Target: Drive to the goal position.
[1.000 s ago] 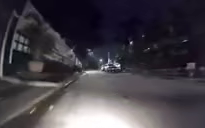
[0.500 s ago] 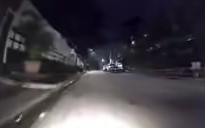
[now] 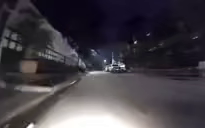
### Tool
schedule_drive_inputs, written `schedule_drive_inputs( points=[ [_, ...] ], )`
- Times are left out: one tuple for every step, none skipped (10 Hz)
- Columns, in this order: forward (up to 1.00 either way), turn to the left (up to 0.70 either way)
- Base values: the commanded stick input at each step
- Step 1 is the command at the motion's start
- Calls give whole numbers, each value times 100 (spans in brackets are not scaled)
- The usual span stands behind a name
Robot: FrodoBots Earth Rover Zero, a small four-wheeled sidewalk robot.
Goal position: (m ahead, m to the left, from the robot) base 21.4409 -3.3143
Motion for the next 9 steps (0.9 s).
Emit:
schedule_drive_inputs(
  points=[
    [70, -3],
    [70, -9],
    [70, -18],
    [70, -27],
    [70, -35],
    [70, -35],
    [70, -35],
    [70, -18],
    [70, 0]
  ],
)
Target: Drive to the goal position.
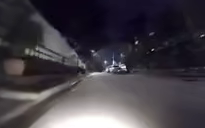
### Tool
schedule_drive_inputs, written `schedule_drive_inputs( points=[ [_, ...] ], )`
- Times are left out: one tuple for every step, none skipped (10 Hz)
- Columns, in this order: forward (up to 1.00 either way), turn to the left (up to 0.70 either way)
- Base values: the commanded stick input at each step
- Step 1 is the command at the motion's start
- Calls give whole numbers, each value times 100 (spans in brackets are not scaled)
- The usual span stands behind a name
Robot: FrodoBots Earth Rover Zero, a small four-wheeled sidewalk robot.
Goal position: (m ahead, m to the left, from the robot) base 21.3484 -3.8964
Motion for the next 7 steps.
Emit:
schedule_drive_inputs(
  points=[
    [70, 0],
    [70, 0],
    [70, 0],
    [70, -11],
    [70, -24],
    [70, -32],
    [70, -13]
  ],
)
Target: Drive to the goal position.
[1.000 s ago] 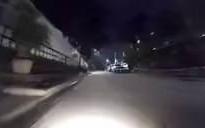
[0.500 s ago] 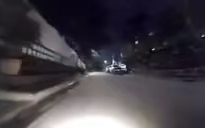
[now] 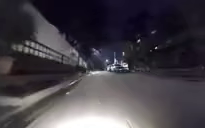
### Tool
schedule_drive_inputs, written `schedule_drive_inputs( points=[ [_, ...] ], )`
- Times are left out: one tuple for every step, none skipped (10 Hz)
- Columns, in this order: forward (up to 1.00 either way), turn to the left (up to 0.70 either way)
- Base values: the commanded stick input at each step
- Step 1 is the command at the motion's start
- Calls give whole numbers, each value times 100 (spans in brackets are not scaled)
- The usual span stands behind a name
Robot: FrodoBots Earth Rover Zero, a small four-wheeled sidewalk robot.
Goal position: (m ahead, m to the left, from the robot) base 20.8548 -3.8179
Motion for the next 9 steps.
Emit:
schedule_drive_inputs(
  points=[
    [70, 0],
    [70, 0],
    [70, 0],
    [70, 0],
    [70, 0],
    [70, 0],
    [70, 0],
    [70, 0],
    [70, 0]
  ],
)
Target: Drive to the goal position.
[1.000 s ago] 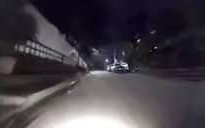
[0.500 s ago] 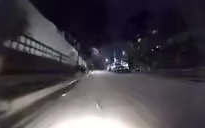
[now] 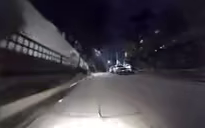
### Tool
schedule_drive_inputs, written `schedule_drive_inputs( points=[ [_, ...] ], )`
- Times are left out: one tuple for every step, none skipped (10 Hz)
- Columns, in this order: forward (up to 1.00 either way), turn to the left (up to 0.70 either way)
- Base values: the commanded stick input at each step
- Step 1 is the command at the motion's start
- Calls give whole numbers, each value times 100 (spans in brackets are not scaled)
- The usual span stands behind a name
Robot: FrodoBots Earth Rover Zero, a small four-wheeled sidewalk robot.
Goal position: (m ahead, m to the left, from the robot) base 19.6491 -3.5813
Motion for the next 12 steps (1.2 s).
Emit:
schedule_drive_inputs(
  points=[
    [70, 0],
    [70, 0],
    [70, 0],
    [70, 0],
    [70, 0],
    [70, 0],
    [70, 0],
    [70, 0],
    [70, 0],
    [70, 0],
    [70, 0],
    [70, 0]
  ],
)
